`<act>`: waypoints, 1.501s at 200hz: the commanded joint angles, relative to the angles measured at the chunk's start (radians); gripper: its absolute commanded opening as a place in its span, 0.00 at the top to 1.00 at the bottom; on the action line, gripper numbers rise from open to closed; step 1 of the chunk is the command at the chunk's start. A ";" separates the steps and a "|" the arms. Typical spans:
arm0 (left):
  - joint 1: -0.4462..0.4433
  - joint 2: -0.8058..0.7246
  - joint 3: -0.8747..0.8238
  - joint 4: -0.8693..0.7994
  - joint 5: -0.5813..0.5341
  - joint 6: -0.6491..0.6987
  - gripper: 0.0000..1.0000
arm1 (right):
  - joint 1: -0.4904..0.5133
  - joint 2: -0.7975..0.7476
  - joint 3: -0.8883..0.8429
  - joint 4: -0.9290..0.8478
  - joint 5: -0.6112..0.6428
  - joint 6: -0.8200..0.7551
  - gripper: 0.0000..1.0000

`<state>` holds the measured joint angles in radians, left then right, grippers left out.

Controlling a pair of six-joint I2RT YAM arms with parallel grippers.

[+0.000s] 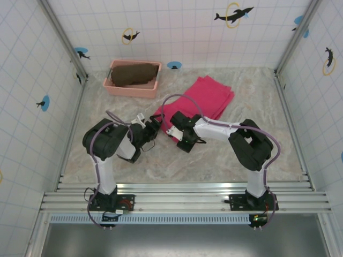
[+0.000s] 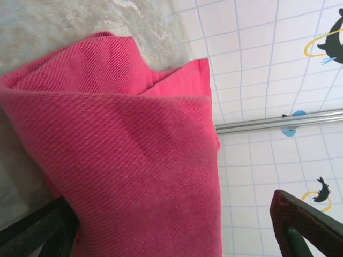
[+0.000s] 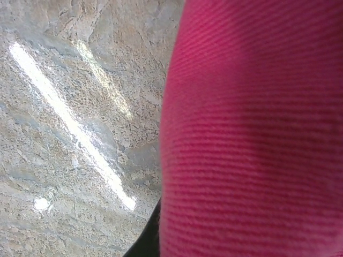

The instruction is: Roll up the long pants

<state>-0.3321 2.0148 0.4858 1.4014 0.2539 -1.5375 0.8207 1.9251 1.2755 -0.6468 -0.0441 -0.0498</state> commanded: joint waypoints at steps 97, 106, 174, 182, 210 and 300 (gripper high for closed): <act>0.022 -0.095 0.155 -0.868 0.098 0.342 0.12 | 0.022 -0.013 -0.071 0.012 0.009 0.002 1.00; 0.023 -0.101 0.225 -1.003 0.116 0.394 0.12 | 0.022 -0.012 -0.076 0.020 0.011 -0.001 1.00; 0.030 0.017 0.271 -0.959 0.104 0.307 0.16 | 0.033 -0.037 -0.116 0.073 0.006 0.021 1.00; 0.030 0.038 0.250 -0.895 0.101 0.280 0.21 | 0.034 -0.037 -0.115 0.068 0.006 0.017 1.00; 0.031 0.056 0.209 -0.823 0.063 0.258 0.50 | 0.028 -0.037 -0.109 0.056 0.002 0.005 1.00; 0.033 -0.052 0.222 -1.184 -0.022 0.359 1.00 | -0.011 -0.050 -0.114 0.030 -0.016 -0.034 1.00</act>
<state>-0.3031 1.9518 0.7219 0.7341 0.3176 -1.2545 0.8234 1.8801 1.1969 -0.5465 -0.0338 -0.0574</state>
